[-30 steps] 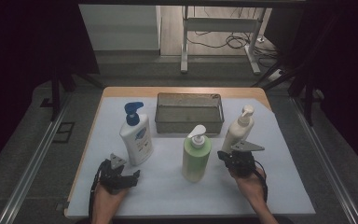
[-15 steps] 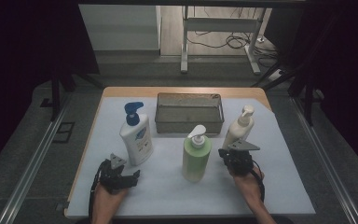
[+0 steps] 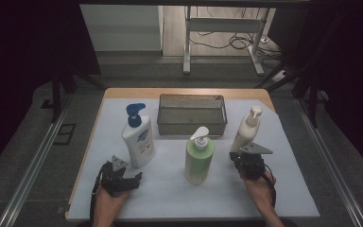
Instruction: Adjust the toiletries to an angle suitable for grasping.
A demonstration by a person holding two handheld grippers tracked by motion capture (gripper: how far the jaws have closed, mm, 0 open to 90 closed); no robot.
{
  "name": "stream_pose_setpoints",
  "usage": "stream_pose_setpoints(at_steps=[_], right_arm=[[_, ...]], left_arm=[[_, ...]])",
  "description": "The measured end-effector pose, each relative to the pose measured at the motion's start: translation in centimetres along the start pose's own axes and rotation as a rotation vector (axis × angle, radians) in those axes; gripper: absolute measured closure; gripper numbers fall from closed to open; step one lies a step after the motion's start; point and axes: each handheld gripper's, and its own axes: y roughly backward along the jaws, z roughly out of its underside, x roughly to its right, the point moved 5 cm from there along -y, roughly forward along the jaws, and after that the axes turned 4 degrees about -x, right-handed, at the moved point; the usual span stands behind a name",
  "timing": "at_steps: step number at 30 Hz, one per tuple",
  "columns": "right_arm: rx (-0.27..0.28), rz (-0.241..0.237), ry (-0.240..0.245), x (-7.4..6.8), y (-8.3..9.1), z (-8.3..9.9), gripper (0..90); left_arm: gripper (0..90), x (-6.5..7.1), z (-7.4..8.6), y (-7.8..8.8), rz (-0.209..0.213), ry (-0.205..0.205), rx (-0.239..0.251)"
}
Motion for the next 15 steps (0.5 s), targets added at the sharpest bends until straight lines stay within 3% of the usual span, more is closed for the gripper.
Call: stream_pose_setpoints(at_steps=[15], right_arm=[[-0.011, 0.020, -0.005, 2.3, 1.2, 1.1, 89.7]], left_arm=[[14.3, 0.0, 0.0, 0.0, 0.001, 0.001, 0.000]])
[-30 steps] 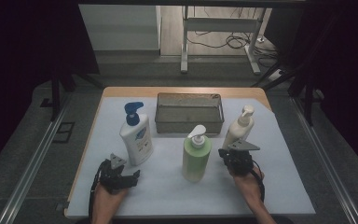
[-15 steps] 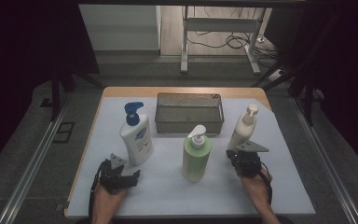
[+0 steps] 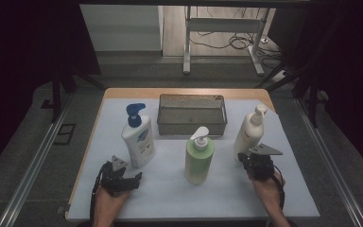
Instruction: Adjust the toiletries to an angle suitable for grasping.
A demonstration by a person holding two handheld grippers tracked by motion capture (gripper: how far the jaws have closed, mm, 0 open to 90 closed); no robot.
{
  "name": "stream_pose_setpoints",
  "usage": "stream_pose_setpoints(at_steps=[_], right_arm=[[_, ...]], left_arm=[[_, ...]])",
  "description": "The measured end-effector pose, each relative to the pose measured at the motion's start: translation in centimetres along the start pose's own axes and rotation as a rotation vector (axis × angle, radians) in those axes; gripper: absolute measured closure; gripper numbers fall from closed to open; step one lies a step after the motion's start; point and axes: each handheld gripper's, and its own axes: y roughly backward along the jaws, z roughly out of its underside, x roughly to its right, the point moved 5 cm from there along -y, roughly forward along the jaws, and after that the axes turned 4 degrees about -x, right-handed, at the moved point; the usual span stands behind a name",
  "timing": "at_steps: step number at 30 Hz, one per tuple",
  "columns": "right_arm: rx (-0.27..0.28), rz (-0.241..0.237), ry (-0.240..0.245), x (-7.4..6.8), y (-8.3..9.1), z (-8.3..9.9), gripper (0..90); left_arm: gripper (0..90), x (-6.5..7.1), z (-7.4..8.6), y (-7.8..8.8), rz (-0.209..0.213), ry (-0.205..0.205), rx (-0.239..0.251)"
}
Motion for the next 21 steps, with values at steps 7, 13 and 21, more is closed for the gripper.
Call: stream_pose_setpoints(at_steps=[7, 13, 21], right_arm=[[-0.004, 0.023, -0.024, 1.6, 0.6, 0.6, 89.6], [-0.005, 0.044, -0.045, 3.1, 0.9, 0.9, 88.7], [-0.007, 0.067, -0.065, 4.4, 1.1, 1.1, 87.9]], left_arm=[[14.3, 0.0, 0.0, 0.0, 0.000, 0.000, 0.000], [14.3, 0.0, 0.0, 0.0, 0.000, 0.000, 0.000], [14.3, 0.0, 0.0, 0.0, 0.000, 0.000, 0.000]])
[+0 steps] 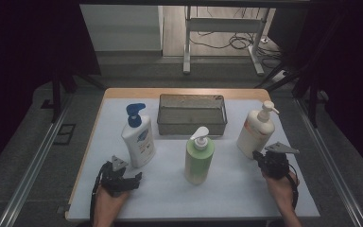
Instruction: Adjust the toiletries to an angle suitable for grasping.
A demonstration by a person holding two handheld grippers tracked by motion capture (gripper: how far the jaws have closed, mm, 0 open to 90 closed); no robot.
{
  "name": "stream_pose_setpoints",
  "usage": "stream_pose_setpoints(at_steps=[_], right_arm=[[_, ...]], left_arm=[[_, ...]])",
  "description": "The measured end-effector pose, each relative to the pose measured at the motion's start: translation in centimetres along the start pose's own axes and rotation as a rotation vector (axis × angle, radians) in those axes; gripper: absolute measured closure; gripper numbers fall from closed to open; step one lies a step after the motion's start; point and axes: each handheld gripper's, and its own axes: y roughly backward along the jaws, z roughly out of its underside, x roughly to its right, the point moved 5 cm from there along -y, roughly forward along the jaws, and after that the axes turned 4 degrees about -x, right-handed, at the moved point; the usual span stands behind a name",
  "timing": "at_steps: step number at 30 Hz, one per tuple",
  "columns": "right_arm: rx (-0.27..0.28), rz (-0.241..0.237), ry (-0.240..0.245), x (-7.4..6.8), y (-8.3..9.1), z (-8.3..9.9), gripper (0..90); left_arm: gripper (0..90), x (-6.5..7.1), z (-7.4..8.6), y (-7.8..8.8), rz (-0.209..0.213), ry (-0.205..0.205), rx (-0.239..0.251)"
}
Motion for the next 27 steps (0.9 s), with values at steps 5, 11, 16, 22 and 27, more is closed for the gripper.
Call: stream_pose_setpoints(at_steps=[5, 11, 16, 22, 27], right_arm=[[-0.001, 0.015, -0.017, 0.9, -0.2, 0.1, 87.6], [-0.004, 0.016, -0.039, 1.7, -0.3, 0.1, 85.1], [0.001, -0.025, -0.039, 1.2, -0.2, 0.2, 82.0], [0.022, -0.066, -0.025, 0.8, 1.1, -0.2, 68.5], [0.030, -0.100, -0.013, 0.8, 2.5, -0.6, 59.4]], left_arm=[[14.3, 0.0, 0.0, 0.0, 0.000, 0.002, 0.001], [14.3, 0.0, 0.0, 0.0, 0.000, 0.002, 0.001], [14.3, 0.0, 0.0, 0.0, 0.000, 0.000, 0.000], [14.4, 0.0, 0.0, 0.0, -0.001, -0.001, 0.001], [14.4, 0.0, 0.0, 0.0, -0.001, -0.001, 0.000]])
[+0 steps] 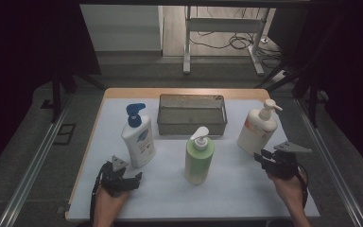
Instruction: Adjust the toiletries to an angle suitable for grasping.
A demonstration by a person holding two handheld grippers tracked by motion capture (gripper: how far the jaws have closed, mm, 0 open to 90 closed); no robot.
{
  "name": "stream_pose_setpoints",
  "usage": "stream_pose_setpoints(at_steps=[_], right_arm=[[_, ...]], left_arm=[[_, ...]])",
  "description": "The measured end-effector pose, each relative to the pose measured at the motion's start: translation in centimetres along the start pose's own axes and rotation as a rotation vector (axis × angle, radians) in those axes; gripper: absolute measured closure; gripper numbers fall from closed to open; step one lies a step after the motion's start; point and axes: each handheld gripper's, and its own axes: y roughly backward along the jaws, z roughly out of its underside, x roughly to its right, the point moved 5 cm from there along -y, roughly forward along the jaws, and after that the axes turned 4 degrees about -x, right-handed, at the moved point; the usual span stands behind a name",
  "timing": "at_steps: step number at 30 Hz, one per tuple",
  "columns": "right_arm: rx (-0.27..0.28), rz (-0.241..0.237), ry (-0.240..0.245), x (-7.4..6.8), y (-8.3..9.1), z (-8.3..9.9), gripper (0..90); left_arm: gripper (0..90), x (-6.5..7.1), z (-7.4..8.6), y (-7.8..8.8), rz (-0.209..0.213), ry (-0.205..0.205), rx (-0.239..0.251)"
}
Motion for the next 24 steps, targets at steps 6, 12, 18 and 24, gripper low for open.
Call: stream_pose_setpoints(at_steps=[6, 12, 18, 24], right_arm=[[0.010, -0.015, 0.017, 0.6, 1.4, -0.8, 47.6], [0.017, -0.028, 0.033, 1.4, 2.3, -1.6, 33.3], [0.003, -0.031, 0.043, 2.1, 2.4, -2.6, 24.8], [0.011, -0.026, 0.044, 2.8, 2.4, -3.8, 21.0]], left_arm=[[14.4, 0.0, 0.0, 0.0, 0.000, 0.000, 0.000], [14.3, 0.0, 0.0, 0.0, 0.000, 0.000, 0.000], [14.4, 0.0, 0.0, 0.0, 0.000, -0.002, -0.001], [14.4, 0.0, 0.0, 0.0, -0.001, -0.002, -0.001]])
